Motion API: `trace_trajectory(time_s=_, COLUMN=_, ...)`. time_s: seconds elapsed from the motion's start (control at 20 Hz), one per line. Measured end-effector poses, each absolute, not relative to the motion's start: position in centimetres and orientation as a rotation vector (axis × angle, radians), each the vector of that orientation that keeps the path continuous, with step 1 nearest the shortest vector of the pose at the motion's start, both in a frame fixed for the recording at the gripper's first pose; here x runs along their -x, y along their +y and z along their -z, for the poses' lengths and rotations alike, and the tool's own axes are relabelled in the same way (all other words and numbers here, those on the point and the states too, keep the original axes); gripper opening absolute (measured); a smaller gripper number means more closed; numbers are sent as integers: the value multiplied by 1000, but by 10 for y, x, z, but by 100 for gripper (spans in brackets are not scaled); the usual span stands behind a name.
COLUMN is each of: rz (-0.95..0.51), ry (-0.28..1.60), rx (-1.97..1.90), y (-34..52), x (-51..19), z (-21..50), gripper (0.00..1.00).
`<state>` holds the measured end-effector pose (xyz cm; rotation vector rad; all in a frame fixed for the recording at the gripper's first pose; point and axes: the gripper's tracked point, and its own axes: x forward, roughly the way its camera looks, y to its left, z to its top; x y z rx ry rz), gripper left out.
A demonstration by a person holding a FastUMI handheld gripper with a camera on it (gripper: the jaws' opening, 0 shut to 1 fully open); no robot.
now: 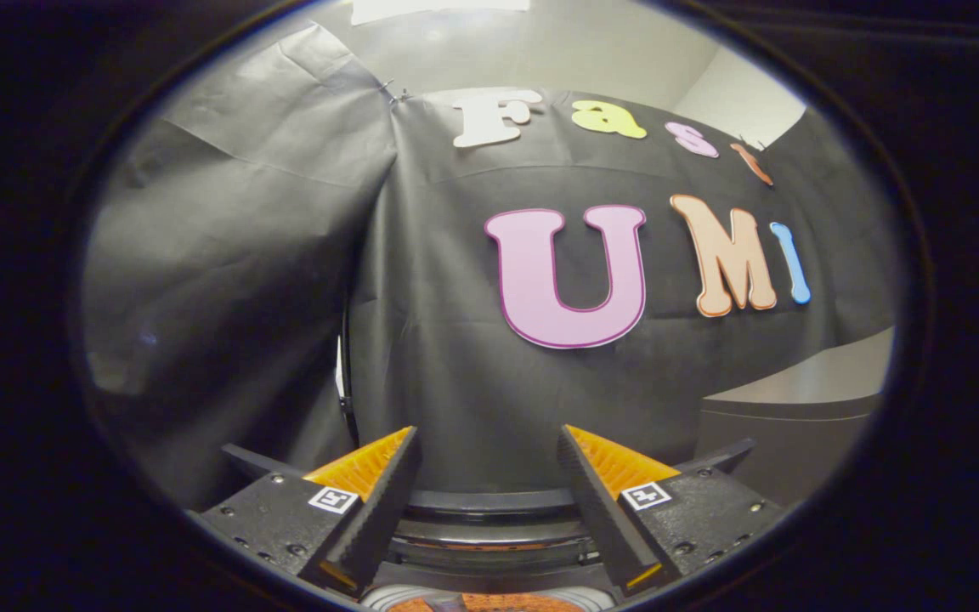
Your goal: Put the clothes into the washing machine and then close the washing machine lid.
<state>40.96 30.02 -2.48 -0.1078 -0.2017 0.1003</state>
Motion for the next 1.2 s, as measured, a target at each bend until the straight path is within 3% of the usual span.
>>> trace_trajectory(time_s=0.65, rz=-167, ry=-170, rx=105, y=299, x=-380, z=45, gripper=97)
trace_trajectory(time_s=0.85, rz=-135, ry=4, rx=51, y=277, x=-377, z=116, gripper=97)
trace_trajectory(time_s=1.2, rz=-73, ry=66, rx=15, y=239, x=-361, z=144, gripper=97)
